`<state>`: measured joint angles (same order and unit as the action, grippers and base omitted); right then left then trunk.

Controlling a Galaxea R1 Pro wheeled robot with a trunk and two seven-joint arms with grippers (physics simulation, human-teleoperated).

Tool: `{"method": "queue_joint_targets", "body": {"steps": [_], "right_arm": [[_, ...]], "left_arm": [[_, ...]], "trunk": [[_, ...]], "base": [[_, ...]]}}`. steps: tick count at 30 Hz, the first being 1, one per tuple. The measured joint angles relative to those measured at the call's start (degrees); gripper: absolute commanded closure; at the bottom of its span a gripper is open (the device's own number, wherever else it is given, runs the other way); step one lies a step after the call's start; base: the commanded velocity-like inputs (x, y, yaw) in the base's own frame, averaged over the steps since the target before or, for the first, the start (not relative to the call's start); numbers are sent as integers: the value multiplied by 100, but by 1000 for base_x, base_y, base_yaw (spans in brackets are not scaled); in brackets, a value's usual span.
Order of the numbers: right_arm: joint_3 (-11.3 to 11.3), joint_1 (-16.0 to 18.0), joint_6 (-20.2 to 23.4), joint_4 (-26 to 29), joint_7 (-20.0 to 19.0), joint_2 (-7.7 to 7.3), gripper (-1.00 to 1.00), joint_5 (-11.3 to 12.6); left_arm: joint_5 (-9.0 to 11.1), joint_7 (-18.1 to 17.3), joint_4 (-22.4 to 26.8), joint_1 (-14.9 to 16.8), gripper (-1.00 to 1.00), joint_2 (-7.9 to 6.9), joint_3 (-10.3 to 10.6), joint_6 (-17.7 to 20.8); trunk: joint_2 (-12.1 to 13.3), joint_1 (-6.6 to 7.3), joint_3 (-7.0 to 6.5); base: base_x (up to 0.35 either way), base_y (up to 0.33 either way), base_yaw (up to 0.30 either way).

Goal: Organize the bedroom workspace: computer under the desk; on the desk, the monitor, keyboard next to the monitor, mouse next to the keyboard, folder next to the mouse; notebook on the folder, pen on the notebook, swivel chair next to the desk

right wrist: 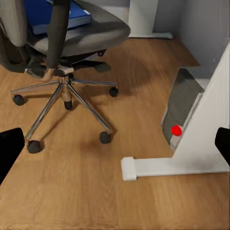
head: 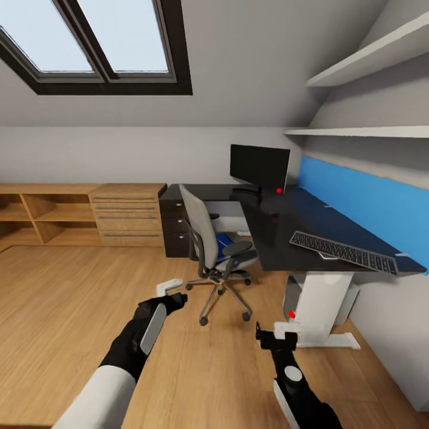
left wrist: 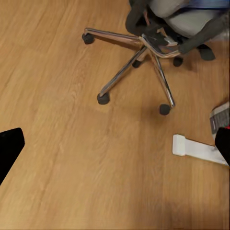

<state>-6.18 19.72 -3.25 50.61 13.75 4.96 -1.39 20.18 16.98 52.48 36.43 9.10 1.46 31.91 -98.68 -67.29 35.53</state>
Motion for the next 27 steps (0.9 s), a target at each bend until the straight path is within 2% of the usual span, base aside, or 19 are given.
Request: {"method": "queue_joint_targets", "body": {"steps": [1, 2, 3, 5, 6, 7, 9, 10, 14, 15, 19, 20, 22, 23, 27], "right_arm": [[3, 192, 152, -183, -59, 58, -100, 39], [9, 622, 322, -765, -131, 257, -100, 186], [14, 731, 346, -902, -140, 303, -100, 232], [24, 1000, 379, -1284, -156, 374, -100, 370], [52, 1456, 405, -1918, -168, 417, -100, 626], [62, 1666, 411, -2164, -169, 423, -100, 747], [65, 1842, 412, -2371, -167, 426, -100, 865], [71, 2085, 392, -2682, -169, 429, -100, 1063], [77, 2195, 252, -2923, -169, 420, -100, 1165], [91, 2211, -159, -3198, -136, 411, -100, 1182], [88, 2215, -300, -3266, -128, 385, -100, 1183], [88, 2215, -316, -3273, -130, 377, -100, 1181], [82, 2216, -338, -3280, -132, 322, -100, 1182], [81, 2216, -341, -3280, -136, 307, -100, 1184], [79, 2215, -344, -3285, -147, 285, -100, 1192]], "left_arm": [[100, 2, -41, 106, -100, 7, 0, 22], [227, -8, -134, 228, -100, 14, -4, 42], [243, -3, -164, 243, -100, 14, -4, 47], [264, -7, -273, 266, -100, 14, -3, 49], [281, -23, -382, 233, -100, -5, -6, 38], [279, -25, -409, 181, -100, -17, -8, 30], [278, -26, -409, 108, -100, -28, -9, 14], [271, -21, -353, -70, -100, -65, -10, -37], [257, -12, -228, -180, -100, -142, -9, -50], [261, -16, -191, -301, -100, -156, 231, -85], [259, -16, -59, -398, -100, -160, 617, -105], [261, -12, 122, -497, -100, -163, 716, -112], [257, 12, 1021, -1029, -100, -179, 851, -151], [254, 17, 1314, -1203, -100, -182, 869, -156], [257, 19, 1742, -1481, -100, -193, 894, -143]], "trunk": [[-40, -22, 18], [-80, -44, 36], [-120, -66, 55], [-200, -110, 91], [-240, -132, 108], [-281, -154, 127], [-361, -198, 163], [-401, -220, 181], [-562, -308, 253], [-602, -330, 272], [-762, -417, 343], [-802, -439, 361], [-883, -483, 397], [-923, -505, 415], [-1083, -593, 486]], "base": [[0, 0, 0], [0, 0, 0], [0, 0, 0], [0, 0, 0], [0, 0, 0], [0, 0, 0], [0, 0, 0], [0, 0, 0], [0, 0, 0], [0, 0, 0], [0, 0, 0], [0, 0, 0], [0, 0, 0], [0, 0, 0], [20, 65, 0]]}}
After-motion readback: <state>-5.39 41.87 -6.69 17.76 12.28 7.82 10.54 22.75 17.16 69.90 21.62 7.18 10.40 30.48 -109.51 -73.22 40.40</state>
